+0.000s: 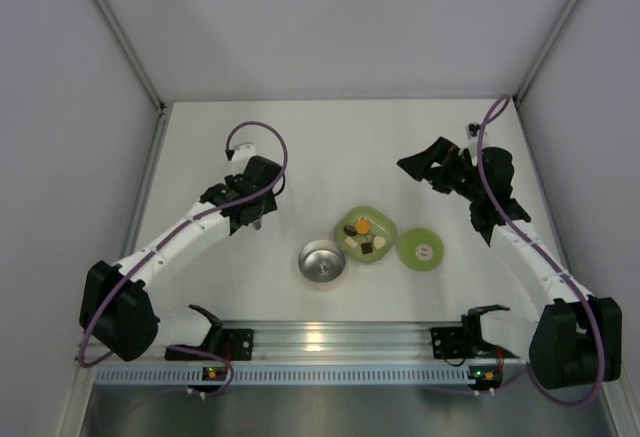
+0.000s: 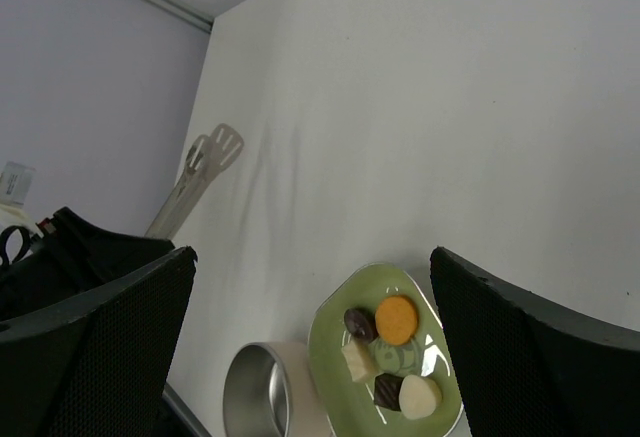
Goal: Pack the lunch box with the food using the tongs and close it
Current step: Pick up the clamp at the center of the board, then pick up the fake food from the plate.
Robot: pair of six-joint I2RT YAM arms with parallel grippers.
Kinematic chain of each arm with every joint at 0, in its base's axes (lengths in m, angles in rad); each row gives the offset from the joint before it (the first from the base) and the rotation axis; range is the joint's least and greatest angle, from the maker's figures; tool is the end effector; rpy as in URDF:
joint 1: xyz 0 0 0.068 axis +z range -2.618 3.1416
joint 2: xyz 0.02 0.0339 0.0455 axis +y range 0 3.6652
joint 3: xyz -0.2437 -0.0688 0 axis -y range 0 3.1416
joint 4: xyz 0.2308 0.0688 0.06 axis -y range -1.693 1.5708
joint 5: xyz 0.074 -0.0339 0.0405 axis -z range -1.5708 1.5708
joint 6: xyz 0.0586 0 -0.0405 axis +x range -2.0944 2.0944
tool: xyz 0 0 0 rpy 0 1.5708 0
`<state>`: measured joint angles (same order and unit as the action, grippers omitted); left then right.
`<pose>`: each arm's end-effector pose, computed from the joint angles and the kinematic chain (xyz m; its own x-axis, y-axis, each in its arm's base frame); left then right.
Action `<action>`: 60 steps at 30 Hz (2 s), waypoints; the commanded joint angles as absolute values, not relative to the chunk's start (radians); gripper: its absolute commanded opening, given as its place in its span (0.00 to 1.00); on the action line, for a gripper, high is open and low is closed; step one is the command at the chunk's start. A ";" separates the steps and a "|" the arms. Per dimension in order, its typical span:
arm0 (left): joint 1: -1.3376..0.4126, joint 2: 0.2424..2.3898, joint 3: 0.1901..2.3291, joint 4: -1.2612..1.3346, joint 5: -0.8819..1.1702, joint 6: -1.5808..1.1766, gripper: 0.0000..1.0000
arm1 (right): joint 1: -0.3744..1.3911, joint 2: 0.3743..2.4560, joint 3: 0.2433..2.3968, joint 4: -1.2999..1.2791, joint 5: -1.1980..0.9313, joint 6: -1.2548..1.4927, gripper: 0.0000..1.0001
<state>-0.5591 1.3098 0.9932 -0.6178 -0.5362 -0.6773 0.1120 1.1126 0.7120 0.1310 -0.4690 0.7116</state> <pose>0.2440 -0.1173 0.2341 -0.6558 -0.2252 -0.7206 -0.2725 0.9607 -0.0523 0.2652 0.0565 0.2637 -0.5483 0.5245 -0.6513 -0.2305 0.6539 0.7206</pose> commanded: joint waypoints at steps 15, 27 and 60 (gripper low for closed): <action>-0.666 1.307 1.295 -0.747 -0.375 -0.491 0.43 | 0.130 1.121 0.739 0.193 -0.465 0.716 0.99; -0.844 1.368 1.399 -0.801 -0.172 -0.357 0.44 | 0.130 1.112 0.758 0.150 -0.443 0.699 0.99; -0.966 1.434 1.390 -0.965 -0.078 -0.302 0.41 | 0.160 1.101 0.746 0.043 -0.371 0.635 0.99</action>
